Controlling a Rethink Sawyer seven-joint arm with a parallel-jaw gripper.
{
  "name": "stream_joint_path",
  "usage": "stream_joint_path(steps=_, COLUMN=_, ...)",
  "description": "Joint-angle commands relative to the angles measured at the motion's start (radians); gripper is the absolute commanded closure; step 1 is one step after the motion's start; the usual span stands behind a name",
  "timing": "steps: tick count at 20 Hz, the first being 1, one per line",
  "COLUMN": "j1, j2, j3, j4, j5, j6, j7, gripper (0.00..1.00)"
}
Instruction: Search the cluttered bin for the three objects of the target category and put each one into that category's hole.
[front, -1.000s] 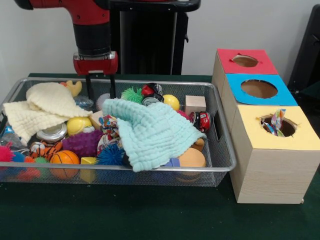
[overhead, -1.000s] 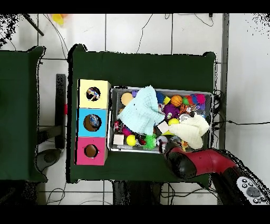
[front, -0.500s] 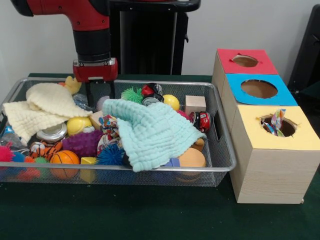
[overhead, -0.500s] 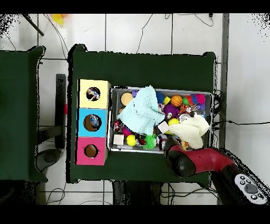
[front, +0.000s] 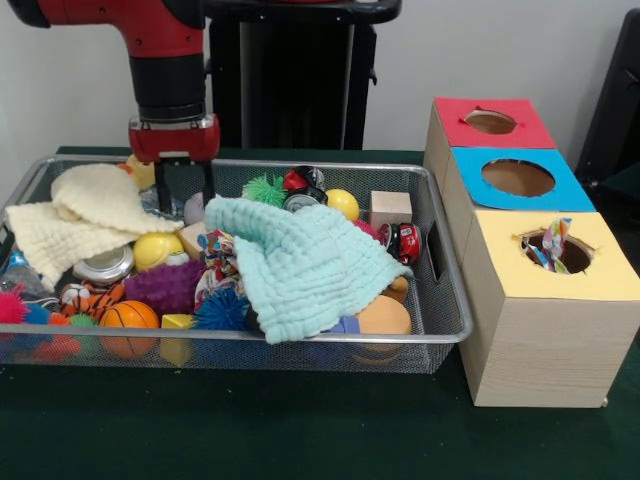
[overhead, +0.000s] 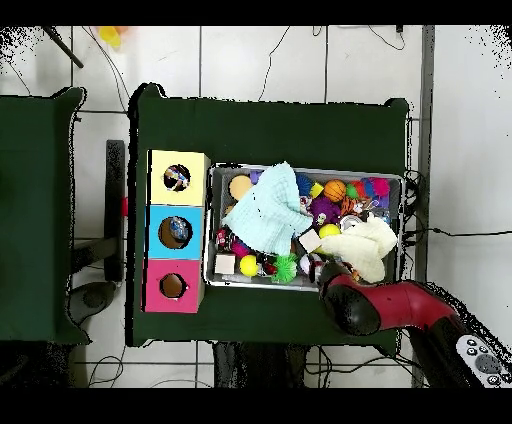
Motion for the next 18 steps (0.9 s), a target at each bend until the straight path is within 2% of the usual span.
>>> stream_joint_path(steps=1, j1=-0.071, j2=-0.03, j3=0.041, j4=-0.039, j5=-0.006, j6=0.139, j7=-0.128, gripper=0.0)
stream_joint_path(steps=6, j1=-0.089, j2=-0.069, j3=0.072, j4=-0.015, j5=0.017, j6=0.176, j7=-0.144, gripper=0.0)
stream_joint_path(steps=9, j1=-0.083, j2=-0.044, j3=0.066, j4=-0.025, j5=-0.004, j6=0.165, j7=-0.129, gripper=0.0)
stream_joint_path(steps=11, j1=-0.048, j2=-0.024, j3=0.029, j4=-0.036, j5=-0.039, j6=0.13, j7=-0.083, gripper=0.0)
stream_joint_path(steps=16, j1=0.061, j2=0.138, j3=-0.103, j4=-0.116, j5=-0.123, j6=-0.032, j7=0.059, gripper=0.0)
stream_joint_path(steps=18, j1=0.1, j2=0.169, j3=-0.146, j4=-0.134, j5=-0.127, j6=-0.082, j7=0.096, gripper=0.0)
